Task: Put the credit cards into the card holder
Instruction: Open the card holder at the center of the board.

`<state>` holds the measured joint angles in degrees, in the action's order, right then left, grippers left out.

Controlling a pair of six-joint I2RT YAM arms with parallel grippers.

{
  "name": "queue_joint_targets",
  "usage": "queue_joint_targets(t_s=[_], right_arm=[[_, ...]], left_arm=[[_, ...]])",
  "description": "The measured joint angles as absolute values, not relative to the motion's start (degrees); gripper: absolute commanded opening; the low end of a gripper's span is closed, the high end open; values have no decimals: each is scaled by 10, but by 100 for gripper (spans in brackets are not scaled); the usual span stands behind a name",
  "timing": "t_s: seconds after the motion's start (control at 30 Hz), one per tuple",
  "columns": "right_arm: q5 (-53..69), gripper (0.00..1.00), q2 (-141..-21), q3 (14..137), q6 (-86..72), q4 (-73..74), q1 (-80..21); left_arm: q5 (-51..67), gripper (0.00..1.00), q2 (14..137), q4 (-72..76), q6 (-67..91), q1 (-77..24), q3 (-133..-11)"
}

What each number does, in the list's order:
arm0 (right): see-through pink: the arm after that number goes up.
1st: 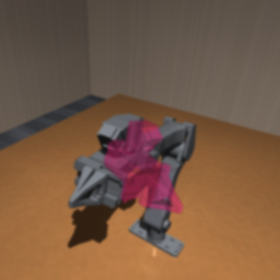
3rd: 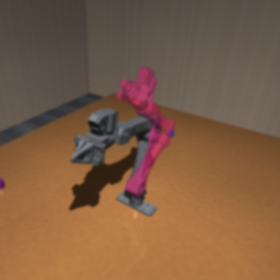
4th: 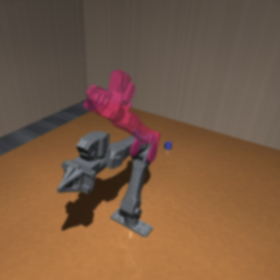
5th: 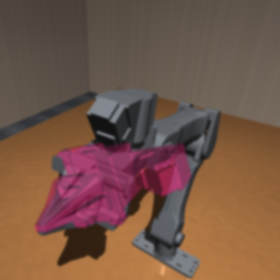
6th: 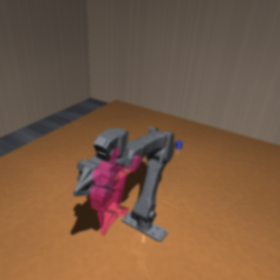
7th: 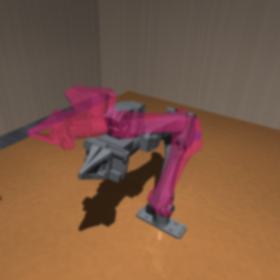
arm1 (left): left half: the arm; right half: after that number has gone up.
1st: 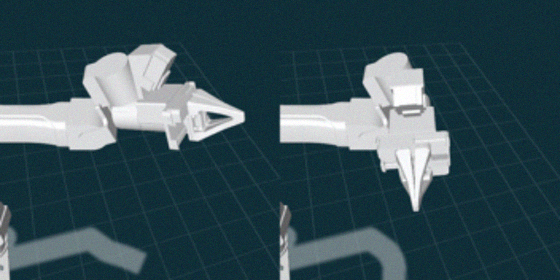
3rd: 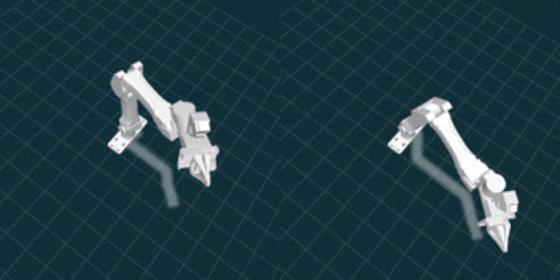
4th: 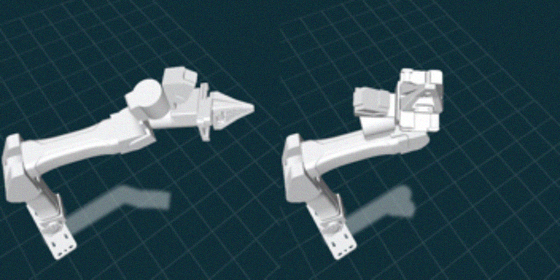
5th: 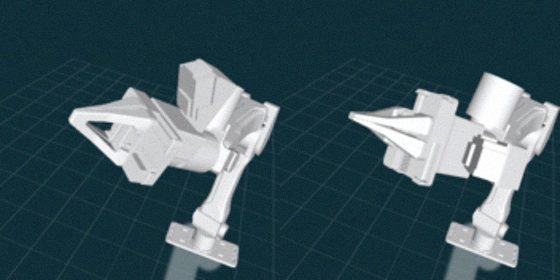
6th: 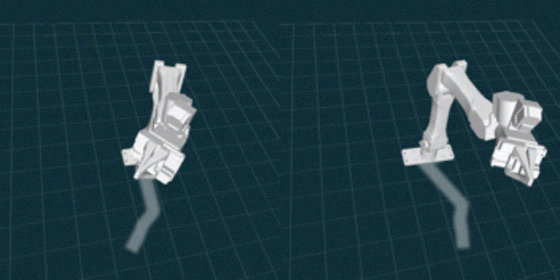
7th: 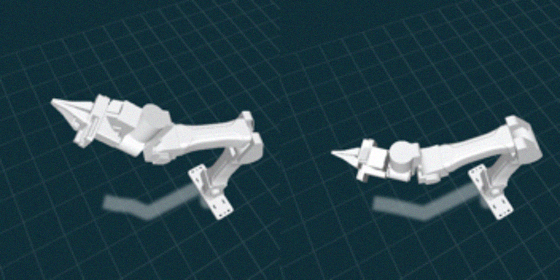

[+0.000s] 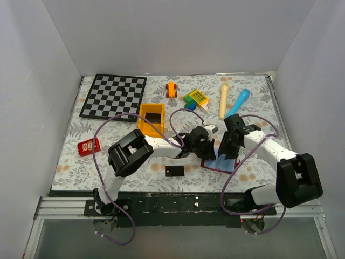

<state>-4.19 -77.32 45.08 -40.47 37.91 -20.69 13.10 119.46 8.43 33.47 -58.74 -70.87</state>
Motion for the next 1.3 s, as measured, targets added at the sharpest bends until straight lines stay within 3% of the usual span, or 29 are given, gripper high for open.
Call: queue_joint_targets(t_s=[0.4, 0.77, 1.3], right_arm=[[-28, 28, -824, 451, -405, 357, -207], [-17, 26, -833, 451, -399, 332, -207], [3, 26, -846, 453, -366, 318, -206]], left_arm=[[126, 0, 1187, 83, 335, -587, -701], [110, 0, 1086, 72, 350, -519, -585], [100, 0, 1071, 62, 349, -507, -569]])
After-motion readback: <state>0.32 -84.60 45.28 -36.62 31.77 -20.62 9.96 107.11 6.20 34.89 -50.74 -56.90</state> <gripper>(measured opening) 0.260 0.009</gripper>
